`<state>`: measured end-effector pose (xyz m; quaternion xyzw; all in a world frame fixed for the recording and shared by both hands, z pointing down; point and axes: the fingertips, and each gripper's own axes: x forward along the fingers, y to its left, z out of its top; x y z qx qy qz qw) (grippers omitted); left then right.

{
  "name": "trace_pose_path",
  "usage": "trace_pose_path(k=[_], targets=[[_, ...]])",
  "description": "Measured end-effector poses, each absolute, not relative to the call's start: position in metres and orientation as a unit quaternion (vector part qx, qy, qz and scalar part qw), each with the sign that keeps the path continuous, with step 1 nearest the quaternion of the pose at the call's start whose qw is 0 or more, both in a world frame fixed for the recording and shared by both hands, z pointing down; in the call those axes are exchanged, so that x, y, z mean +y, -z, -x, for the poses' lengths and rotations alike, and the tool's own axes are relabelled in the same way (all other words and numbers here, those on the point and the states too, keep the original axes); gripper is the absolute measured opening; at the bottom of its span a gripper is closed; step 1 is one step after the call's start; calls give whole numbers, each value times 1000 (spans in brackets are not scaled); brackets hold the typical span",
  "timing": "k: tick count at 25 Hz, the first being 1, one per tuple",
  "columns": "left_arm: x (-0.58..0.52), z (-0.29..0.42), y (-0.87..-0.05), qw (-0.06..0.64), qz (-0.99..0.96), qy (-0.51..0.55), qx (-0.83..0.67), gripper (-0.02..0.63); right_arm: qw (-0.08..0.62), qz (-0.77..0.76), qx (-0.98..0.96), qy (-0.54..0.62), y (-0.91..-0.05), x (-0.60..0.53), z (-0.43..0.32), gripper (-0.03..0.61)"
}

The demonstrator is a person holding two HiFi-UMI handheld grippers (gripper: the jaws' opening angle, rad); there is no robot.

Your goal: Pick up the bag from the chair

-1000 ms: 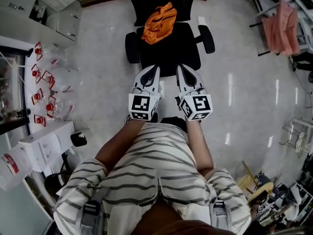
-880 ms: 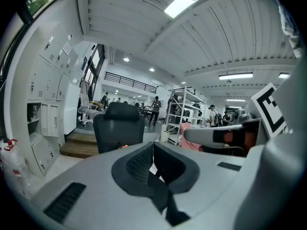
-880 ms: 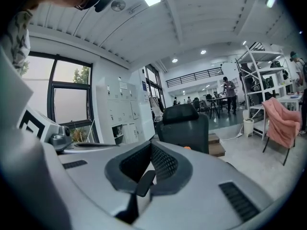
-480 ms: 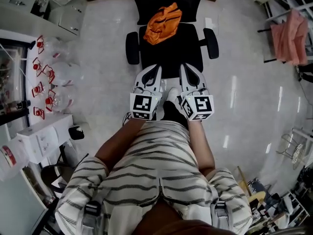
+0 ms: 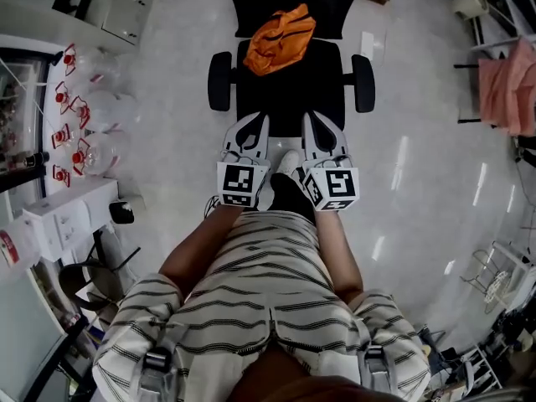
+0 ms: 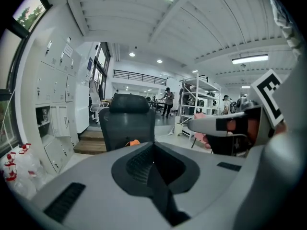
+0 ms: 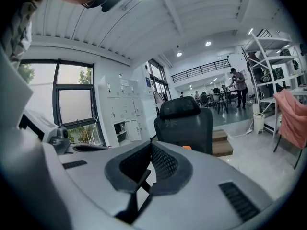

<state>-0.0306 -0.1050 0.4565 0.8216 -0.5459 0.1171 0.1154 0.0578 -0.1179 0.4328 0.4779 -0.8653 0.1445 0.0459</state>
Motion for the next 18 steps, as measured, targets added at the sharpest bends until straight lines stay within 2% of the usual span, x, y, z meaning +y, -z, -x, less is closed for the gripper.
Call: trace_pose_path(k=[18], targets=[[-160,17,-494,142,-797,-137,-571,23,68,-465,-865,-176,-475,-142,-77,18]])
